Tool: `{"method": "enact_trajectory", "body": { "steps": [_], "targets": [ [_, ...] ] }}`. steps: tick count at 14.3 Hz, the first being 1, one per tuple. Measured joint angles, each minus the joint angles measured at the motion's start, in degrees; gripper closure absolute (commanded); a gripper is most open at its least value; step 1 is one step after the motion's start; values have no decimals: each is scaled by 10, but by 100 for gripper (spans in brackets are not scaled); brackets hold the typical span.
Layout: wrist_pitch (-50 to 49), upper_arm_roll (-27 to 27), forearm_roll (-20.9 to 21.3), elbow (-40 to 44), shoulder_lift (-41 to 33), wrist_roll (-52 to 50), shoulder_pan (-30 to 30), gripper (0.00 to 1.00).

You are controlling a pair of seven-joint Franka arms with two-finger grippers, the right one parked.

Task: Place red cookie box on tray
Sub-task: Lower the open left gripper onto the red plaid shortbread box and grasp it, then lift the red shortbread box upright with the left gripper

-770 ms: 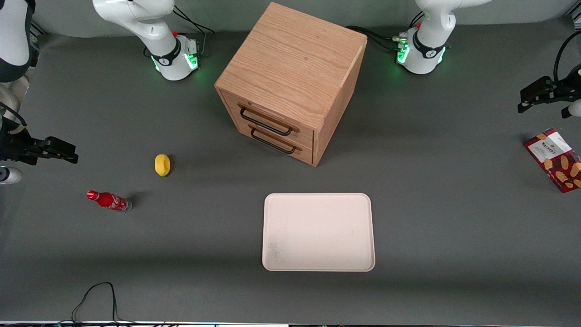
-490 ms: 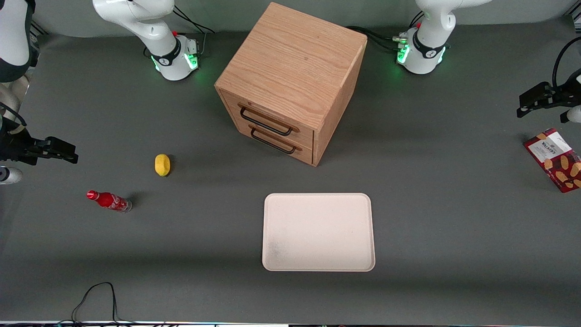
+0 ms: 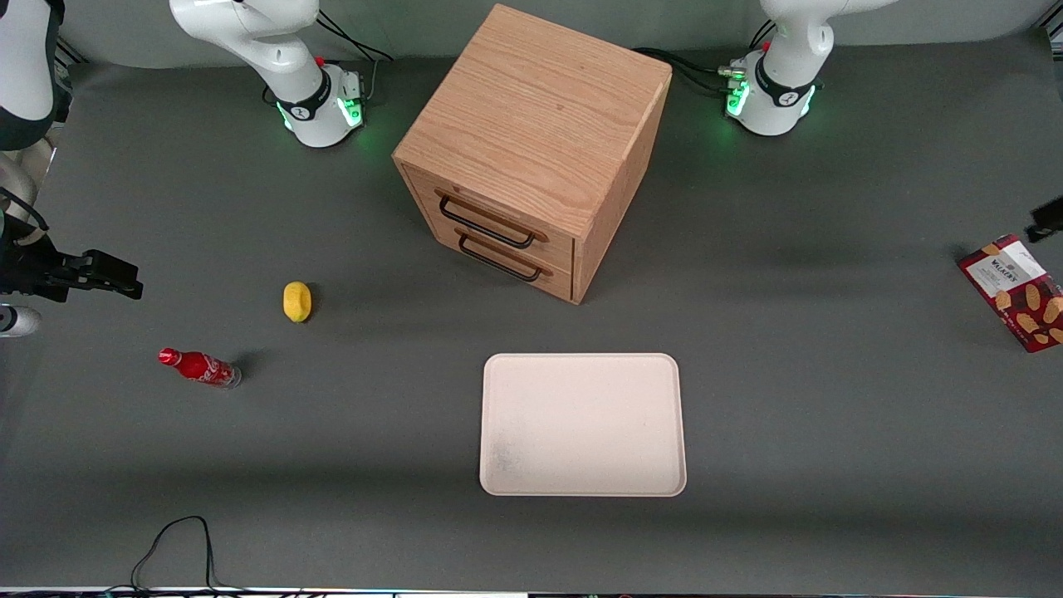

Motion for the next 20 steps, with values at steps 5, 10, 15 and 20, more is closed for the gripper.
{"method": "enact_trajectory", "body": {
  "steps": [5,10,15,20],
  "targets": [
    [129,88,-1,-9,112,0,29,0],
    [183,89,-13,-13,212,-1,67,0],
    [262,97,-66,-20,305,-2,77,3],
    [271,104,-81,-20,338,0,88,97]
  ]
}}
